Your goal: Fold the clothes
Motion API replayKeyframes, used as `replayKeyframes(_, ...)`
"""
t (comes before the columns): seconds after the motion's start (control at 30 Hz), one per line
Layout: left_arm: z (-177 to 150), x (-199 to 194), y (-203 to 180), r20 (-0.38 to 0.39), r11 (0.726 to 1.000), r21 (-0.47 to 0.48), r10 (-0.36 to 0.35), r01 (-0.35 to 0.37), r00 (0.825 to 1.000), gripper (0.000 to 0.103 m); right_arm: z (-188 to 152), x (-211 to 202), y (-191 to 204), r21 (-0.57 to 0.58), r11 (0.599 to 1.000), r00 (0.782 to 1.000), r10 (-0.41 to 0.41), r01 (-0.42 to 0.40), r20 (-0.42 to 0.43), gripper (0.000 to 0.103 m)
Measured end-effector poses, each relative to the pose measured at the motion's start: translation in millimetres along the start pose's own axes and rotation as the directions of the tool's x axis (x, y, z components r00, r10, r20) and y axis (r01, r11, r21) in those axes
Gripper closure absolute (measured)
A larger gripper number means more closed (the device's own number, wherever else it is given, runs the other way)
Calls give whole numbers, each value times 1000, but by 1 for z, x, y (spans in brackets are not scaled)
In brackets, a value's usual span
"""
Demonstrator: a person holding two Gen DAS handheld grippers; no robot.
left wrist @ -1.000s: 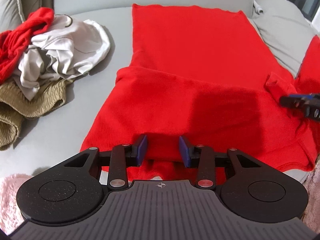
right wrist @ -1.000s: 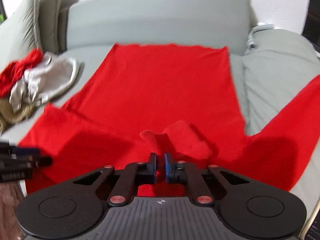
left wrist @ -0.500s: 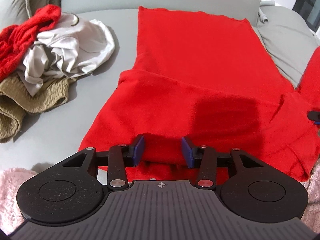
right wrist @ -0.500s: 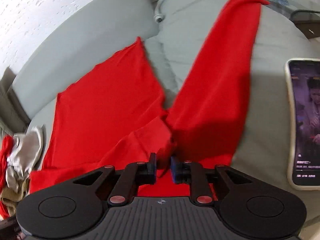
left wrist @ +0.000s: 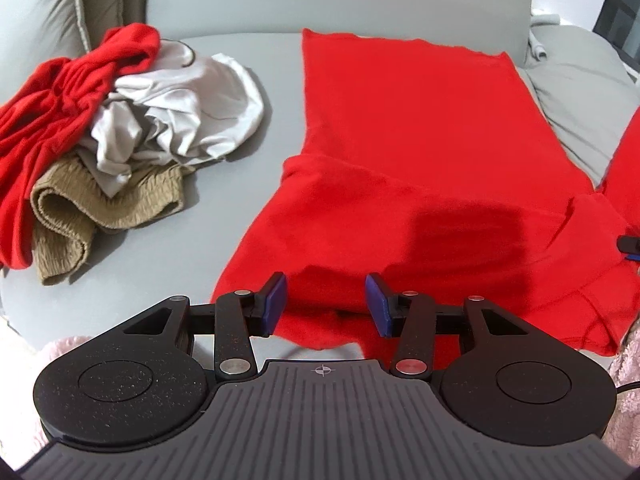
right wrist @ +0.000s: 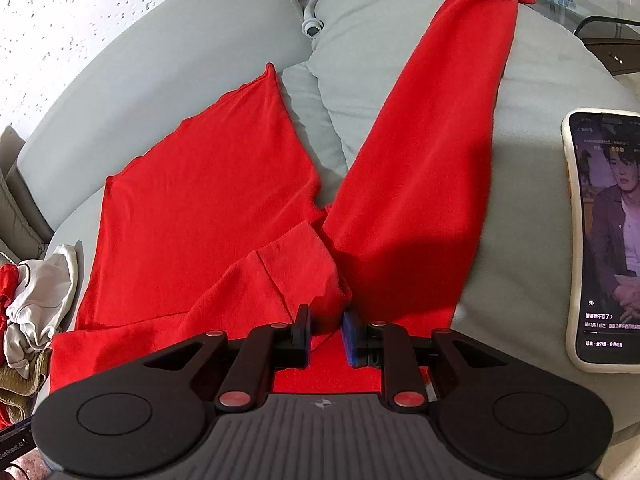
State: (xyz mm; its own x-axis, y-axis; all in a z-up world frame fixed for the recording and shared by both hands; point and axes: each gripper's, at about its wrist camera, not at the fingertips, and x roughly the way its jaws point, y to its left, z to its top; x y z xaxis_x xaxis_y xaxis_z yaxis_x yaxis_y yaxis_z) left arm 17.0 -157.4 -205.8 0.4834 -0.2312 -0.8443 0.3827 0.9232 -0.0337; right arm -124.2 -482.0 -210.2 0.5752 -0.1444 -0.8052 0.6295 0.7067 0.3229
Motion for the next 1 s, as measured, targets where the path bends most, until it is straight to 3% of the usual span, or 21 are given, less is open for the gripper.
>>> replayKeyframes(0.1, 5, -3, 14, 19, 999, -47, 28, -27, 999, 45, -1, -2, -2, 8, 1000, 1000, 7, -7, 3, 81)
replayKeyframes(0.27, 23, 6, 43, 10, 989, -132, 63, -61, 998, 45, -2, -3, 1, 4, 1000, 1000, 13, -13, 20, 81)
replayKeyframes(0.53, 31, 53, 42, -97, 994, -7, 107, -109, 989, 44, -2, -6, 3, -22, 1000, 1000, 2, -1, 27, 83)
replayKeyframes(0.57, 29, 55, 41, -99, 995, 3, 103, -103, 990, 47, -2, -6, 3, -25, 1000, 1000, 3, -2, 27, 84)
replayKeyframes(0.63, 24, 53, 40, -84, 998, 18, 61, -60, 995, 71, -2, -6, 3, -33, 999, 1000, 8, -7, 31, 94)
replayKeyframes(0.67, 24, 50, 40, -87, 1000, 18, 17, -16, 996, 96, -1, -7, 4, -40, 999, 999, 12, -11, 38, 96)
replayKeyframes(0.87, 22, 32, 41, -55, 1000, 3, 12, -11, 998, 100, -5, -25, 9, -69, 996, 984, 64, -54, 163, 97)
replayKeyframes(1.0, 19, 28, 46, -72, 999, -43, 28, -31, 997, 100, -5, -14, 4, -22, 998, 998, -52, 53, 32, 97)
